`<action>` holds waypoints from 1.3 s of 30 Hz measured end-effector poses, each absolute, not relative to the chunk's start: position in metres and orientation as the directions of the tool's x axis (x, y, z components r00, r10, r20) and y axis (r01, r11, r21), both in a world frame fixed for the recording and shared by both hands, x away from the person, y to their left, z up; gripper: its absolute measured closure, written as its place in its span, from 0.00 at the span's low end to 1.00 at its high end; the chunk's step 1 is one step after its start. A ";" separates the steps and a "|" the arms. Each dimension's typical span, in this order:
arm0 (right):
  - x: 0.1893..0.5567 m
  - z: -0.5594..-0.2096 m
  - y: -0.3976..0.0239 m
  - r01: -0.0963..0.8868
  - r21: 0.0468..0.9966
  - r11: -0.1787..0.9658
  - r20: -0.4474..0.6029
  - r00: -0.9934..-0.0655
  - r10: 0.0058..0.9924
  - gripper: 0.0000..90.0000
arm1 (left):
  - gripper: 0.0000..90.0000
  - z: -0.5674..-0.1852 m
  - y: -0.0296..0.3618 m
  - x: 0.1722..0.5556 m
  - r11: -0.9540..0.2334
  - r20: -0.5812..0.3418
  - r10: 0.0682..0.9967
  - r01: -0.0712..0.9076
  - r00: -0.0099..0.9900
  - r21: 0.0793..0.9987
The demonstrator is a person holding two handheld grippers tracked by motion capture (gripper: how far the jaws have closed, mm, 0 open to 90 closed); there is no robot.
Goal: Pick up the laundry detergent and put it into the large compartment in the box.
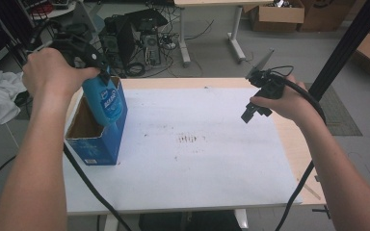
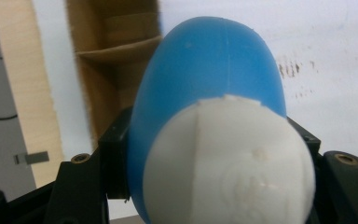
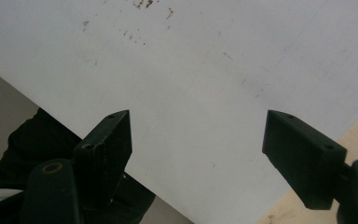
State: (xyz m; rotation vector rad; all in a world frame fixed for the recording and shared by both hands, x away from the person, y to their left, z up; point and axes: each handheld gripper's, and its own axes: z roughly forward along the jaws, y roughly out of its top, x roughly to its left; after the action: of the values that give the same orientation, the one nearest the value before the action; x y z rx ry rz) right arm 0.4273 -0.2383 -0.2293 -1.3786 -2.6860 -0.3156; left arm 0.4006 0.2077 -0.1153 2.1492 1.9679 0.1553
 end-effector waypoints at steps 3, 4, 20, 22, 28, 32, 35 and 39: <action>0.428 -0.230 -0.240 0.810 0.136 0.570 0.185 -0.586 0.789 0.27 | 0.41 -0.112 0.220 0.398 -0.023 -0.078 0.996 0.969 0.043 0.244; 0.428 -0.231 -0.240 0.811 0.138 0.569 0.186 -0.585 0.789 0.27 | 0.41 -0.111 0.224 0.398 -0.008 -0.079 0.996 0.970 0.029 0.244; 0.428 -0.233 -0.243 0.818 0.133 0.560 0.192 -0.576 0.795 0.27 | 0.41 -0.114 0.255 0.392 0.110 -0.058 0.993 0.959 -0.098 0.262; 0.428 -0.233 -0.243 0.816 0.133 0.563 0.192 -0.578 0.793 0.27 | 0.42 -0.117 0.256 0.392 0.106 -0.056 0.994 0.960 -0.095 0.261; 0.429 -0.235 -0.243 0.817 0.133 0.561 0.193 -0.577 0.794 0.27 | 0.42 -0.126 0.255 0.396 0.108 -0.057 0.994 0.960 -0.096 0.258; 0.429 -0.237 -0.245 0.815 0.131 0.565 0.189 -0.580 0.792 0.27 | 0.42 -0.136 0.255 0.399 0.104 -0.054 0.994 0.964 -0.094 0.245; 0.429 -0.238 -0.245 0.818 0.129 0.561 0.193 -0.576 0.795 0.27 | 0.42 -0.147 0.255 0.402 0.103 -0.058 0.994 0.967 -0.092 0.231; 0.429 -0.240 -0.247 0.814 0.126 0.567 0.191 -0.580 0.792 0.27 | 0.42 -0.164 0.256 0.406 0.109 -0.069 0.993 0.971 -0.096 0.215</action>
State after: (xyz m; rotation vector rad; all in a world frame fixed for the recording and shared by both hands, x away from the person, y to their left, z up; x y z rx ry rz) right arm 0.4289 -0.2465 -0.2398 -1.3789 -2.6797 -0.3042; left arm 0.4058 0.2562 -0.1636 1.9678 2.1840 0.1687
